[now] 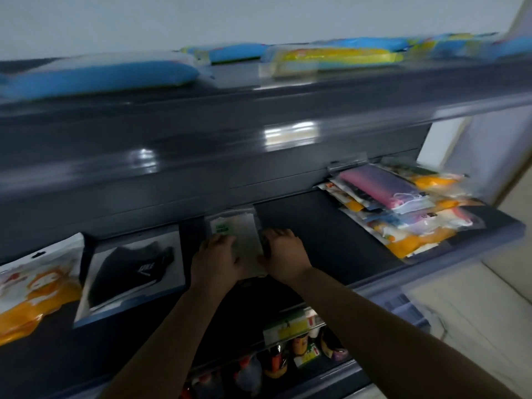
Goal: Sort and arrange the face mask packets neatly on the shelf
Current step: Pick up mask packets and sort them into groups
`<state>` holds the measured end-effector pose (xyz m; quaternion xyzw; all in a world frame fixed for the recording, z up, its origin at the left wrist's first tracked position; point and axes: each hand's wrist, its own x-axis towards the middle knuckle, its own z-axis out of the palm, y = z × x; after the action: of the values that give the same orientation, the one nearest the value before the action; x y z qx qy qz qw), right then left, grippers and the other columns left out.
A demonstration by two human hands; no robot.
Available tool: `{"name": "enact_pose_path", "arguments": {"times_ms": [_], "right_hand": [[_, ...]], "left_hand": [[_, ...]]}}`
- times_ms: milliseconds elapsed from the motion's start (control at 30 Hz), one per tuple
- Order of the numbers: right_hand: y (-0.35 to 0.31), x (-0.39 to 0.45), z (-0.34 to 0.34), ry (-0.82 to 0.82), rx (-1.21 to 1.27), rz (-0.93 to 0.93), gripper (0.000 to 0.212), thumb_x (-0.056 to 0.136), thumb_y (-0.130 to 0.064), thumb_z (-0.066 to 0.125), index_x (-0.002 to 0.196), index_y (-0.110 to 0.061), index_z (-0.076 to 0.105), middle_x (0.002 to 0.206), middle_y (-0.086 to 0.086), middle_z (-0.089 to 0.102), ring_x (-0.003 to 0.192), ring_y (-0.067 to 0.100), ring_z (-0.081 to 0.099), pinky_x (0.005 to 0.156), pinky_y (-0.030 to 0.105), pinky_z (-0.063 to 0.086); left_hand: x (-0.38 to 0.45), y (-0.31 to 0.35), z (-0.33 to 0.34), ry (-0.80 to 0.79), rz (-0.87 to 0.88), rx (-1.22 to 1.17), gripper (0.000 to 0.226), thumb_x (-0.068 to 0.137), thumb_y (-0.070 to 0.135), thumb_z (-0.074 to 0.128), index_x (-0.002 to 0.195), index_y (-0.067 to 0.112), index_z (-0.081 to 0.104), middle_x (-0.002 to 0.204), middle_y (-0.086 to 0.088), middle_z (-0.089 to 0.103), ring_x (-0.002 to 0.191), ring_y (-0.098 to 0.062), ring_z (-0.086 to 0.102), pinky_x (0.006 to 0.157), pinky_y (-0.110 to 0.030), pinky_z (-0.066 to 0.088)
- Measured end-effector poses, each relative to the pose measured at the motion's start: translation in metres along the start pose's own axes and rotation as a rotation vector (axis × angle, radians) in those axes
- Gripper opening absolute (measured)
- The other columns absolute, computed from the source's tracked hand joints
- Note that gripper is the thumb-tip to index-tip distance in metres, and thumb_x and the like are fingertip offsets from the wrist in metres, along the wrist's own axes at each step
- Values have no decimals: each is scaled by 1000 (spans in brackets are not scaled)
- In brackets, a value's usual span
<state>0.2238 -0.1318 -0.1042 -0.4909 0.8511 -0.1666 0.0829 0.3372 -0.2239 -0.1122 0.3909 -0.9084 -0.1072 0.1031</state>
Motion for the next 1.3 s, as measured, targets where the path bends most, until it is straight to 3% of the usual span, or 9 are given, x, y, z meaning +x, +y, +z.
{"name": "enact_pose_path", "arguments": {"times_ms": [100, 333, 600, 867, 1067, 1300], "right_hand": [[19, 0, -28, 160, -99, -7, 49, 87, -31, 53, 133, -14, 44, 133, 9, 50, 125, 31, 39, 97, 36, 34], [94, -7, -99, 332, -220, 79, 50, 84, -28, 53, 132, -15, 46, 136, 9, 49, 127, 29, 40, 102, 36, 32], [204, -24, -153, 307, -240, 81, 50, 87, -30, 52, 135, -19, 44, 137, 7, 49, 131, 28, 36, 103, 37, 30], [310, -36, -191, 314, -230, 41, 46, 89, -30, 50, 133, -16, 48, 134, 7, 53, 125, 28, 44, 99, 35, 35], [362, -18, -204, 310, -76, 71, 38, 90, -31, 52, 124, -17, 57, 127, 6, 60, 119, 28, 51, 98, 39, 40], [398, 19, -214, 295, 45, 115, 33, 95, -34, 45, 120, -16, 59, 123, 9, 62, 110, 30, 55, 92, 37, 44]], "left_hand": [[17, 30, -7, 27, 66, -8, 44, 89, 33, 52, 130, 18, 48, 134, -6, 51, 121, -30, 48, 90, -36, 44], [46, 120, -7, 73, 182, -132, 45, 89, 36, 54, 131, 22, 48, 133, -2, 52, 118, -26, 52, 92, -33, 45], [60, 232, 20, 61, 171, -219, 38, 88, 38, 55, 123, 23, 53, 129, -3, 58, 118, -26, 54, 92, -35, 47], [63, 318, 49, 23, 44, -122, 43, 90, 50, 47, 123, 23, 50, 127, -3, 59, 115, -27, 55, 90, -33, 47], [74, 342, 56, -13, -46, -96, 36, 92, 46, 43, 116, 20, 50, 123, -3, 57, 109, -26, 54, 84, -33, 44], [101, 342, 62, -17, -146, -168, 46, 91, 47, 48, 124, 16, 48, 123, -8, 56, 109, -27, 55, 83, -35, 47]]}}
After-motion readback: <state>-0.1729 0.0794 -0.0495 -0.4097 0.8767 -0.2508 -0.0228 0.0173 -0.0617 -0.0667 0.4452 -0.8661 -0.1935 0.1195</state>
